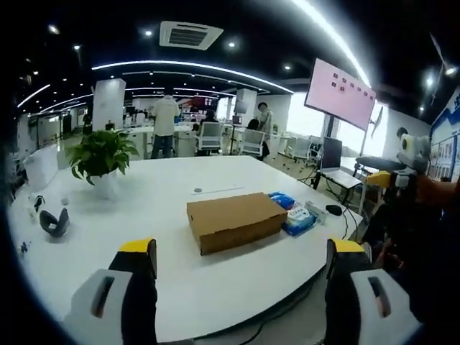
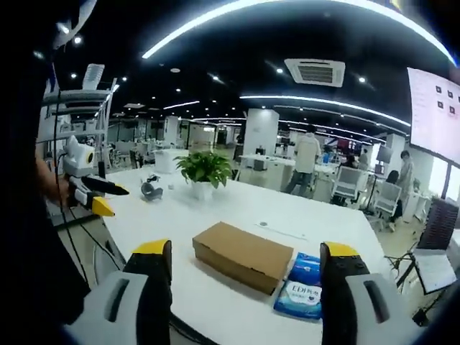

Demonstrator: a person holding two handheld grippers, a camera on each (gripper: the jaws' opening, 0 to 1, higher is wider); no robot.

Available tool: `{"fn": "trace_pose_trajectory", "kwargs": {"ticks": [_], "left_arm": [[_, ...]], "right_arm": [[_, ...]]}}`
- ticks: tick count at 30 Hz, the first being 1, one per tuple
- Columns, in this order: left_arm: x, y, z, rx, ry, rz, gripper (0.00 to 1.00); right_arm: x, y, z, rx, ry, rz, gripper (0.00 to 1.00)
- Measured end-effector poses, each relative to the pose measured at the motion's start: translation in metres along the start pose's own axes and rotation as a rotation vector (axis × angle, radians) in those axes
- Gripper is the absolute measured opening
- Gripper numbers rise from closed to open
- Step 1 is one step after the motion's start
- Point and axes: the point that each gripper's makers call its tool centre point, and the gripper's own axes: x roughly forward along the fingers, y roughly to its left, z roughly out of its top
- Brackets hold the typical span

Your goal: Operate the shoe box by opening the lid, removing the specified soft item, and placing it in the target area until the item is outside and the box remains undamaged.

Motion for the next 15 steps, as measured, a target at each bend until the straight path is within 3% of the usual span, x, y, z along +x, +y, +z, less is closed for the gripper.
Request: {"fn": "trace_pose_trajectory", "kwargs": {"ticks": [1,3,7,8,10,11,15], "left_arm": [[-0.002,0.000,0.002,-0.029,-0.038,0.014,0.99],[-0.005,-0.004,-0.003,-0.032,-0.048,0.011,0.99],[-0.015,-0.005,0.009,0.116,-0.195,0.072,0.97],[-0.017,-0.008,0.008,0.111,-0.216,0.066,0.96],[-0.018,-0.012,-0.008,0.062,-0.122,0.046,0.99],[-0.018,-0.012,-0.011,0.060,-0.103,0.041,0.99],[-0.024,-0.010,-0.014,0.083,-0.111,0.047,0.99]], "right_arm": [[-0.003,0.008,0.011,-0.007,-0.062,0.017,0.85],[-0.005,0.014,0.006,-0.004,-0.043,0.011,0.92],[-0.005,0.028,-0.017,-0.009,-0.041,0.025,0.98],[-0.005,0.029,-0.019,-0.017,-0.050,0.022,1.00],[-0.005,0.030,-0.023,-0.048,-0.063,0.008,1.00],[-0.005,0.030,-0.023,-0.064,-0.071,0.006,1.00],[-0.008,0.036,-0.020,-0.135,-0.114,0.036,1.00]]}}
